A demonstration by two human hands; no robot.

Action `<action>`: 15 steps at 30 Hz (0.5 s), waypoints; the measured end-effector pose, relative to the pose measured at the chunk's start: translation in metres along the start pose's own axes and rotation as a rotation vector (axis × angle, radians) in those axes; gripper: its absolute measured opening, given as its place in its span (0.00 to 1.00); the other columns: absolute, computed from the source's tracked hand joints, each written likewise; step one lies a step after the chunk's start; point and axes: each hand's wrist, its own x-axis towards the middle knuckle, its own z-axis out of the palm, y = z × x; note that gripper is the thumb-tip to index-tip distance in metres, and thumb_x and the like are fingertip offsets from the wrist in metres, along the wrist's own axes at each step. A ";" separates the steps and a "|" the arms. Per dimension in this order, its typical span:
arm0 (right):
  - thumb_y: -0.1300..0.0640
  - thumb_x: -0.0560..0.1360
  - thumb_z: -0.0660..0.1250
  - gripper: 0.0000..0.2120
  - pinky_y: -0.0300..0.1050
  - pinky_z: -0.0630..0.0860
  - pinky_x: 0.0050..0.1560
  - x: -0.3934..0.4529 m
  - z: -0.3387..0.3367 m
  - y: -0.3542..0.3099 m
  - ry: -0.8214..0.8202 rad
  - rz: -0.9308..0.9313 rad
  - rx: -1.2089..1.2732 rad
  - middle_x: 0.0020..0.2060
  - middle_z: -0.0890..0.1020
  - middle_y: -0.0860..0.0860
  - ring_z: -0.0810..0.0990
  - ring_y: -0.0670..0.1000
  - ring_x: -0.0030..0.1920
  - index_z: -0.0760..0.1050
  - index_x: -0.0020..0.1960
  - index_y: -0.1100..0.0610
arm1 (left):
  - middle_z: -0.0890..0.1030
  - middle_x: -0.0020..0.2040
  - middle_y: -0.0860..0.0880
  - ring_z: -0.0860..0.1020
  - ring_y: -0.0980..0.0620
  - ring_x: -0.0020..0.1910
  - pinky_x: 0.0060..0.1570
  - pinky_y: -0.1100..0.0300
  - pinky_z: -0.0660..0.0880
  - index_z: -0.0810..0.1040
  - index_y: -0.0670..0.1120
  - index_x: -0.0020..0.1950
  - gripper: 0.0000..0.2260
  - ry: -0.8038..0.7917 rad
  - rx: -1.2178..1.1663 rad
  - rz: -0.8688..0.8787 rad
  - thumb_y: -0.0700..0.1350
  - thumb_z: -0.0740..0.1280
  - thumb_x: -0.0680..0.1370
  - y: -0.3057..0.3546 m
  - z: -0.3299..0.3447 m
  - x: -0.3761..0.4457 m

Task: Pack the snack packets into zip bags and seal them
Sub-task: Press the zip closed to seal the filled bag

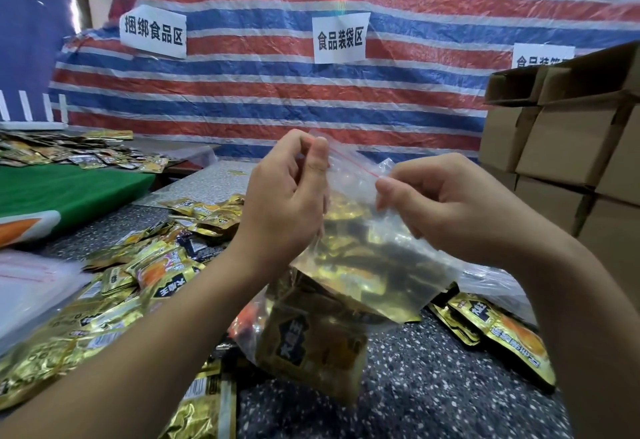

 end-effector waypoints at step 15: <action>0.52 0.80 0.65 0.13 0.33 0.62 0.25 0.000 0.002 0.008 0.014 -0.006 -0.070 0.24 0.72 0.41 0.67 0.43 0.24 0.80 0.40 0.56 | 0.76 0.26 0.49 0.73 0.54 0.18 0.20 0.61 0.68 0.71 0.45 0.44 0.11 -0.001 0.037 -0.002 0.45 0.57 0.85 -0.005 0.003 -0.003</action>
